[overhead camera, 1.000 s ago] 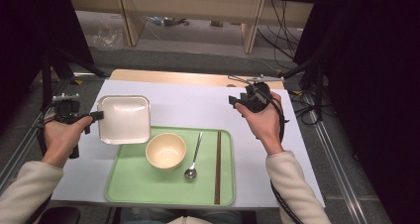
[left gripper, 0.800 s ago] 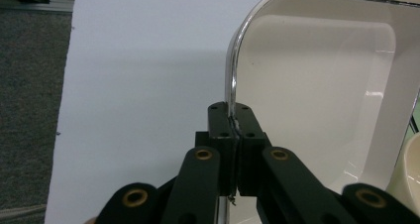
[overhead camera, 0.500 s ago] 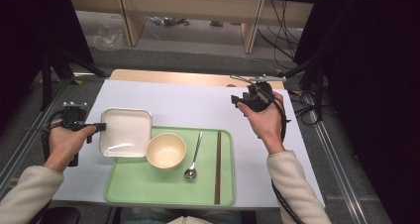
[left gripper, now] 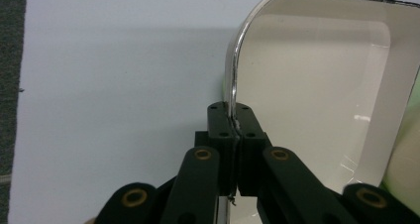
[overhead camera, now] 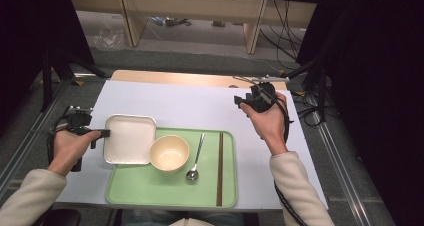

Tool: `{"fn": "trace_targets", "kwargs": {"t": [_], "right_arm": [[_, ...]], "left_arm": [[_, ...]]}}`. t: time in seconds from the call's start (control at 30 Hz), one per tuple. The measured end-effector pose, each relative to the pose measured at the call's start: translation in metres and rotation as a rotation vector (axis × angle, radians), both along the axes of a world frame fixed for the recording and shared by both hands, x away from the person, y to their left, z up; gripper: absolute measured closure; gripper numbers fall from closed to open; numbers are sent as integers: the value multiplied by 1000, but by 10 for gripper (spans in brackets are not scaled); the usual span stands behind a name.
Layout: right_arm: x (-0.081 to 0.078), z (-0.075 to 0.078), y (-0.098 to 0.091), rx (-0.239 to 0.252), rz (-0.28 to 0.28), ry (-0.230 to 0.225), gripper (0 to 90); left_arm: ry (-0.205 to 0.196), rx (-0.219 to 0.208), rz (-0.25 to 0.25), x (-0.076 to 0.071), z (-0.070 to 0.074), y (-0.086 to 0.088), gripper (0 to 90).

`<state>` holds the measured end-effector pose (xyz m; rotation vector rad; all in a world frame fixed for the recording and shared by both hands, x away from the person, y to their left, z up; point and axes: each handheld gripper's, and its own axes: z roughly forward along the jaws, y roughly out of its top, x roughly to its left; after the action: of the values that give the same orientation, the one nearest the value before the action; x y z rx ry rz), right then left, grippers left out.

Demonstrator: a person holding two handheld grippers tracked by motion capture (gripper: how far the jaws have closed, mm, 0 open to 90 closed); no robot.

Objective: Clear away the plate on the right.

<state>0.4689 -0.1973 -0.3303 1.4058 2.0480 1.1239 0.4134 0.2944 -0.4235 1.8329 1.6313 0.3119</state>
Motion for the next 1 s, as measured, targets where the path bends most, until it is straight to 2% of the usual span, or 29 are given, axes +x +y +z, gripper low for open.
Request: {"fn": "trace_targets", "kwargs": {"t": [0.07,0.1,0.2,0.4,0.47,0.53,0.63,0.7,0.8,1.0], "right_arm": [[0,0,0,14,-7,1,522],[2,0,-3,-4,9,-15,522],[1,1,-3,11,-2,-6,522],[2,1,-4,-7,-4,-10,522],[1,1,-3,15,-16,7,524],[2,0,-4,15,-8,1,525],[2,0,-4,14,-9,6,525],[2,0,-4,9,-13,12,525],[2,-1,-4,15,-15,9,525],[1,1,-5,14,-21,-6,527]], "left_arm": [[7,-3,-5,1,-1,-2,880],[7,-2,-12,1,-1,-3,880],[11,-3,1,2,-1,-6,880],[46,-17,-18,4,-4,-12,880],[50,-19,-14,4,-6,-14,880],[59,-24,-18,3,-8,-15,879],[72,-21,-28,4,-10,-17,879],[83,1,-58,5,-10,-17,877],[89,10,-64,7,-12,-17,874],[86,-3,-42,10,-18,-21,869]]}}
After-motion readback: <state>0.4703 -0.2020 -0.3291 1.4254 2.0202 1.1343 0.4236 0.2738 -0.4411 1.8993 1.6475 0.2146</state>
